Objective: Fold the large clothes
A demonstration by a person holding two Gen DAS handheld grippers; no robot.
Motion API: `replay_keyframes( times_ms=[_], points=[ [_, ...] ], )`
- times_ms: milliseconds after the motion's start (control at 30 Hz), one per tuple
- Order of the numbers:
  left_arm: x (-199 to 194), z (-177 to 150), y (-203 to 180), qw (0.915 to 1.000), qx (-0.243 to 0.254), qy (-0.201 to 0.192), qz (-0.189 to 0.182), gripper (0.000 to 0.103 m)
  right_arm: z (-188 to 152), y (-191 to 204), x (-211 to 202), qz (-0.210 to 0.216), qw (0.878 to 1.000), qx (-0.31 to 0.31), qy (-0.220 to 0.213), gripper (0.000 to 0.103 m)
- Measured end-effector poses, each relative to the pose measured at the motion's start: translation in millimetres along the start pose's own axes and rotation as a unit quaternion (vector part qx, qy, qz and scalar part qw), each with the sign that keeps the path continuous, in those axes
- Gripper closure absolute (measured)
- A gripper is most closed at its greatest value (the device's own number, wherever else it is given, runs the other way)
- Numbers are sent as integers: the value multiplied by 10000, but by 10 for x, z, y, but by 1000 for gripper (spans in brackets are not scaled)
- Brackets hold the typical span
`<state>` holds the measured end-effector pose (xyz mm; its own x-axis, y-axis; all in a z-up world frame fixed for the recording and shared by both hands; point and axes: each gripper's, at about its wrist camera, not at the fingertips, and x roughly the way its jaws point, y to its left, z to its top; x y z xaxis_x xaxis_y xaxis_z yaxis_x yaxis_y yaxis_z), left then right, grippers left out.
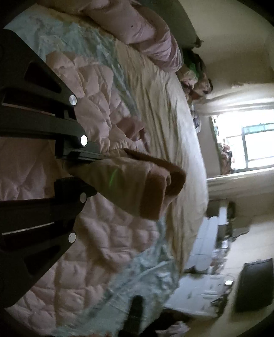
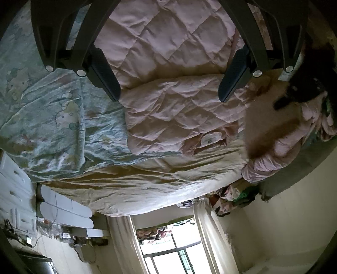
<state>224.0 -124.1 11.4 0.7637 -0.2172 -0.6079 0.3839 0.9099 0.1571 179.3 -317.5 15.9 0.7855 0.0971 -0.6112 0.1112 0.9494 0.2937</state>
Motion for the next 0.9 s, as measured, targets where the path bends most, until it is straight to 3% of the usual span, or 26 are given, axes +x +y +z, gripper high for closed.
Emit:
replay_keyframes(
  times_ms=[300, 500, 600, 633, 667, 733, 900],
  points=[
    [187, -330, -325, 9984, 424, 363, 8, 95, 30, 2, -23, -106, 9999, -130, 41, 10],
    [255, -568, -414, 9969, 382, 679, -93, 88, 68, -36, -44, -313, 9993, -198, -2, 10],
    [245, -635, -469, 9955, 540, 757, -189, 72, 70, -74, -58, -330, 9994, -123, -17, 10],
    [229, -643, -479, 9957, 525, 736, -219, 63, 73, -76, -64, -369, 9992, -145, -19, 10],
    [198, -646, -483, 9958, 462, 731, -294, 46, 76, -75, -64, -395, 9991, -154, -4, 10],
    [138, -643, -508, 9963, 473, 670, -239, 30, 98, -63, -83, -405, 9990, -196, -5, 10],
    [-40, -611, -410, 9965, 268, 640, -466, 25, 129, -54, -164, -454, 9987, -240, -77, 10]
  ],
)
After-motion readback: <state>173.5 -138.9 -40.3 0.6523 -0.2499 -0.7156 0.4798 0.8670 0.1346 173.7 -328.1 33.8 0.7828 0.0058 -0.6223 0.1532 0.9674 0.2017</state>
